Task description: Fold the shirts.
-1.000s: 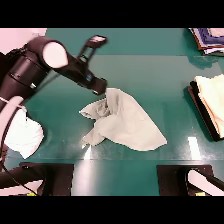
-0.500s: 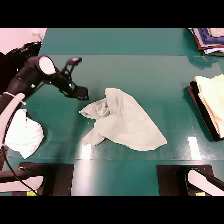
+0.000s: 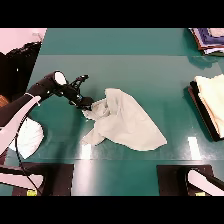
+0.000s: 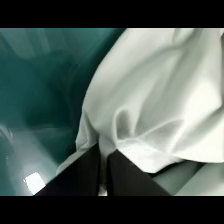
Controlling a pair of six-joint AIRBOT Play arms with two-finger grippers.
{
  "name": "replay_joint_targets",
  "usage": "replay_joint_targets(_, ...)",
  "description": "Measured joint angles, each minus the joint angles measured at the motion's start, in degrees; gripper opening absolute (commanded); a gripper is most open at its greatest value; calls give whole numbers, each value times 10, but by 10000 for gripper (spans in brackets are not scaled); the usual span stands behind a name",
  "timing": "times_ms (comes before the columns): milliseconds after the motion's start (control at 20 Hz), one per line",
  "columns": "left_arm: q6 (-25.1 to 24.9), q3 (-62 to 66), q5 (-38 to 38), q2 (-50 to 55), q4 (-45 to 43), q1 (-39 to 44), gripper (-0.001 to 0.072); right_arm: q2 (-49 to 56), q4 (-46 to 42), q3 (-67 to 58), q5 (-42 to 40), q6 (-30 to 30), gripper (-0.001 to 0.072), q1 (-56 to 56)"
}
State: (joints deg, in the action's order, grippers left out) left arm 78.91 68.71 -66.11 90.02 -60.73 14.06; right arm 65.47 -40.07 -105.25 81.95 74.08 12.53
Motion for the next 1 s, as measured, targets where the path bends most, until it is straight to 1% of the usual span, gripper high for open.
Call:
replay_joint_targets(150, -2, 24, -8, -2, -4, -12, 32, -3, -56, 14, 38, 2, 17, 0)
replay_joint_targets(300, -2, 70, -16, -25, -22, -36, 32, -18, -130, 90, 73, 12, 20, 0)
replay_joint_targets(350, -3, 86, -16, -35, -27, -44, 32, -26, -150, 135, 78, 15, 138, 0)
replay_joint_targets(400, -3, 100, -17, -45, -33, -49, 32, -33, -161, 183, 80, 17, 438, 0)
replay_joint_targets(450, -3, 111, -17, -52, -37, -54, 32, -40, -170, 240, 79, 18, 529, -3)
replay_joint_targets(550, -4, 126, -17, -64, -43, -59, 32, -46, -177, 358, 63, 19, 525, -17)
replay_joint_targets(600, -4, 130, -17, -66, -45, -60, 32, -46, -177, 414, 49, 19, 503, -28)
replay_joint_targets(750, -4, 137, -19, -71, -48, -63, 33, -23, -142, 561, -8, 10, 502, -84)
replay_joint_targets(850, -4, 139, -19, -73, -49, -63, 33, 3, -113, 619, -48, 3, 502, -134)
replay_joint_targets(950, -4, 140, -19, -73, -50, -64, 32, 35, -94, 649, -84, -1, 492, -186)
replay_joint_targets(1000, -4, 141, -19, -74, -50, -64, 33, 50, -88, 655, -98, -2, 436, -209)
